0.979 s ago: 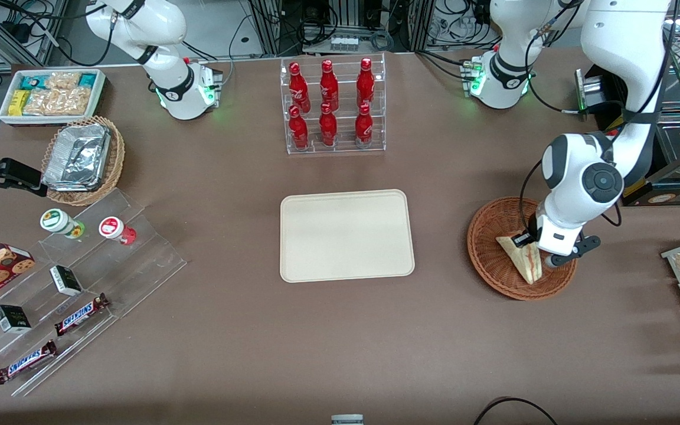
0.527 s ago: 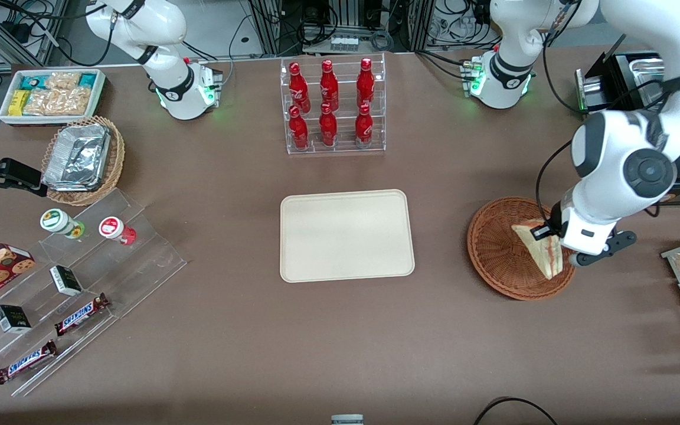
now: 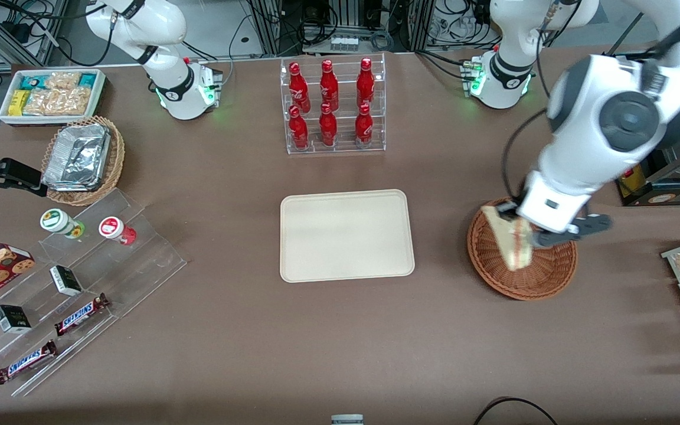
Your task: Place sandwich from basket to tray
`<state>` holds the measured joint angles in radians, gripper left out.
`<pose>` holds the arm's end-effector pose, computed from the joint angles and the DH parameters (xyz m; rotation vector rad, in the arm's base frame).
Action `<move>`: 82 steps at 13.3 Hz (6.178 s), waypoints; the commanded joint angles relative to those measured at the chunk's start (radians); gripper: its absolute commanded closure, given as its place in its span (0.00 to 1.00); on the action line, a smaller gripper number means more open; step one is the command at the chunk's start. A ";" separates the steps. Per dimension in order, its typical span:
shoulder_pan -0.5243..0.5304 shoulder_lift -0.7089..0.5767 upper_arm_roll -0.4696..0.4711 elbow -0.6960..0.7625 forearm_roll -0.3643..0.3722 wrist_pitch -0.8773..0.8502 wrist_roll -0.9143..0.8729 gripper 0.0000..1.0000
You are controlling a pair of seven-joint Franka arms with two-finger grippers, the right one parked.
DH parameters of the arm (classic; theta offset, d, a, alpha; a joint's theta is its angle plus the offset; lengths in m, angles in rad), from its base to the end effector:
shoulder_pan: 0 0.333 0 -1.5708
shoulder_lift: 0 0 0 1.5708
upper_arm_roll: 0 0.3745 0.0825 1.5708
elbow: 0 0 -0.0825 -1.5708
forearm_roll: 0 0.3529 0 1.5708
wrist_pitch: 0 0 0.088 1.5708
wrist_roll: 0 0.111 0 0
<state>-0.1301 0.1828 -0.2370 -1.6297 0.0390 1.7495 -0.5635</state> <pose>0.5576 -0.1973 0.5682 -3.1045 -0.2973 0.0838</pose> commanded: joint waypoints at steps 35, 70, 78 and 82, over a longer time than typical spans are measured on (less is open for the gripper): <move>-0.319 0.665 -0.278 0.251 0.360 0.246 -0.504 0.27; -0.299 0.072 0.505 0.404 -0.062 -0.444 0.182 0.01; -0.035 0.020 0.356 0.377 -0.097 -0.498 0.361 0.01; 0.141 -0.080 0.154 0.254 -0.071 -0.443 0.363 0.01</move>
<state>-0.0434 0.1981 -0.0244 -1.2702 -0.0459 1.2695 -0.2065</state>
